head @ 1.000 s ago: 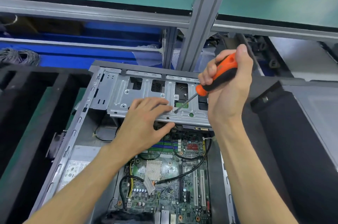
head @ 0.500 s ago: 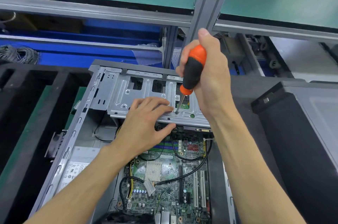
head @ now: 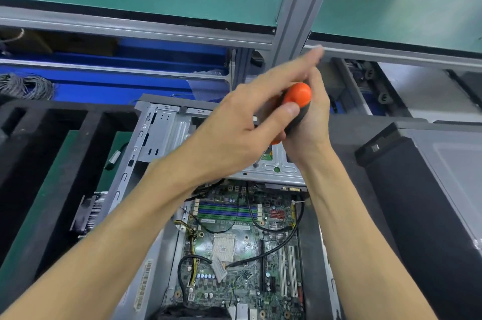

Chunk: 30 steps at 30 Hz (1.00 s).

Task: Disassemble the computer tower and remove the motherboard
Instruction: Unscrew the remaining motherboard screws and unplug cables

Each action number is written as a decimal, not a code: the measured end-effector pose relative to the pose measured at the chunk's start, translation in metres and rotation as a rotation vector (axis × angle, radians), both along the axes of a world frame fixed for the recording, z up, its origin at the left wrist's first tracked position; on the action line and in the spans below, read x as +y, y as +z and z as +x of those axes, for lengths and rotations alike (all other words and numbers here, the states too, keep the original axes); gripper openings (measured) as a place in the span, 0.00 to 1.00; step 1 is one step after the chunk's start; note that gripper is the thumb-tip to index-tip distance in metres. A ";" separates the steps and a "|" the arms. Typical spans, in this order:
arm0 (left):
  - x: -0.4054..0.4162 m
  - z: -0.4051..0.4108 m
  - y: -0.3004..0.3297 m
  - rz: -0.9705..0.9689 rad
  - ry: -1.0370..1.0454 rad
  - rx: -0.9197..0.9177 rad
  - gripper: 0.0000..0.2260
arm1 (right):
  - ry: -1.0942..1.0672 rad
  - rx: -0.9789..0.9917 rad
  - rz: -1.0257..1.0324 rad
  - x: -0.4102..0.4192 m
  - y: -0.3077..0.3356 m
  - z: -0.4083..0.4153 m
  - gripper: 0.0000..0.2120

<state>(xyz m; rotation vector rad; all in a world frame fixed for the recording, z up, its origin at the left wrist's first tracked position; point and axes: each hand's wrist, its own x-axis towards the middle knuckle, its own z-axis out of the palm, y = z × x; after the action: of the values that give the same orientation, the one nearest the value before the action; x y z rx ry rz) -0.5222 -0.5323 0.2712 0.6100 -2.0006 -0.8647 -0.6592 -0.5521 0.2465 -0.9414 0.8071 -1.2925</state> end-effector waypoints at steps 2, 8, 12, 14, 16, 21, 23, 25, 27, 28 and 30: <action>-0.003 -0.008 0.008 -0.085 0.014 -0.091 0.18 | -0.020 0.005 0.009 -0.001 -0.002 -0.001 0.31; -0.024 -0.013 0.007 -0.134 0.237 -0.082 0.08 | -0.377 0.674 -0.050 0.008 -0.035 -0.017 0.16; -0.029 -0.025 0.001 -0.097 0.309 -0.108 0.10 | -0.147 1.044 -0.138 0.038 -0.061 -0.028 0.10; -0.028 -0.026 0.002 -0.065 0.238 -0.126 0.08 | -0.098 1.145 -0.168 0.041 -0.062 -0.024 0.08; -0.026 -0.022 0.007 0.096 0.012 -0.135 0.14 | -0.121 1.232 -0.178 0.038 -0.059 -0.020 0.09; -0.023 -0.006 0.014 0.194 -0.161 -0.205 0.23 | -0.050 1.270 -0.110 0.042 -0.054 -0.025 0.13; -0.023 -0.011 0.012 0.029 0.004 -0.226 0.17 | -0.077 1.314 -0.080 0.043 -0.053 -0.023 0.12; -0.021 -0.020 0.006 -0.005 0.174 -0.193 0.19 | -0.164 1.426 -0.129 0.043 -0.053 -0.019 0.19; -0.020 -0.026 0.000 0.108 0.197 -0.179 0.22 | -0.178 1.516 -0.196 0.040 -0.051 -0.017 0.23; -0.020 -0.027 -0.001 0.199 0.109 -0.164 0.21 | -0.141 1.529 -0.200 0.037 -0.051 -0.018 0.22; -0.018 -0.024 -0.001 0.363 -0.120 -0.099 0.24 | -0.055 1.536 -0.163 0.030 -0.050 -0.020 0.18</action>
<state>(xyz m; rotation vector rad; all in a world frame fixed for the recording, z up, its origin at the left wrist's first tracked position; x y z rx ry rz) -0.5462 -0.5505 0.2703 0.7519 -1.9989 -1.3101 -0.6795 -0.5221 0.1965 -2.0632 1.8693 -0.4581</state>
